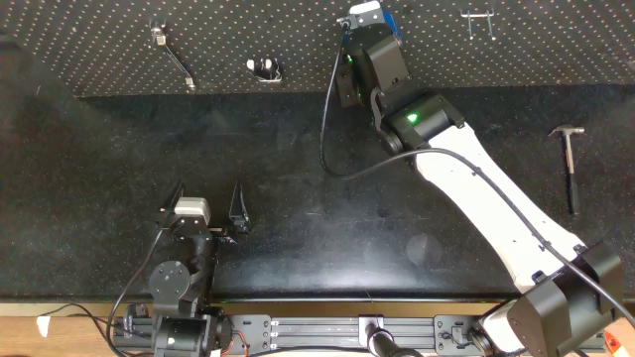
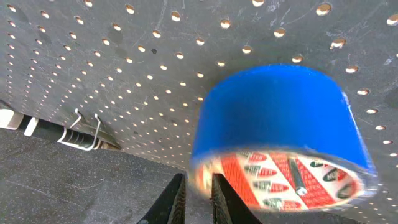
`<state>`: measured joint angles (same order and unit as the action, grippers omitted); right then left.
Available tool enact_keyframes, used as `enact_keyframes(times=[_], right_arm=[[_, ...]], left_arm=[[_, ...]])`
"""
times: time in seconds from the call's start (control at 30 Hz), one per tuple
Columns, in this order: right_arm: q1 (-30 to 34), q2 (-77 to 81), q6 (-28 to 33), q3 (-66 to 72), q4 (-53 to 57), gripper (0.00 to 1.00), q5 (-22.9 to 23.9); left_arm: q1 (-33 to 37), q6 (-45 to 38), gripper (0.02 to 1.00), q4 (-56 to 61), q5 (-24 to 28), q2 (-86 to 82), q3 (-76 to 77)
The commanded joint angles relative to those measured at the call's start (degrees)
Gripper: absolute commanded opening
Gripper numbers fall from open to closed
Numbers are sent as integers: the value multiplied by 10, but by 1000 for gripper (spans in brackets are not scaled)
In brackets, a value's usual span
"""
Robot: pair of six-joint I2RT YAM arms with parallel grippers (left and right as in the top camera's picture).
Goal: Place Tools Onto Pegboard
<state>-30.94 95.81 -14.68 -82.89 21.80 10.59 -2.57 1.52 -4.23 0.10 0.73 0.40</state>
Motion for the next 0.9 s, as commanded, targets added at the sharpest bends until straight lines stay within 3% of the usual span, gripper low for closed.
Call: enact_keyframes(times=[0.03,0.4,0.7,0.9], right_arm=[[-7,4,4,-5,0,169,3],[-15,-2,3,-5,70,167,-53],[-5,-73,4,-5,227,237,-53],[56,-124,3,-1,392,308,-53]], left_arm=[[-1,-5,998,-5,6,-5,-1],[-1,-5,996,-5,6,-5,-1],[-1,-5,996,-5,6,-5,-1],[-1,-5,996,-5,6,-5,-1]])
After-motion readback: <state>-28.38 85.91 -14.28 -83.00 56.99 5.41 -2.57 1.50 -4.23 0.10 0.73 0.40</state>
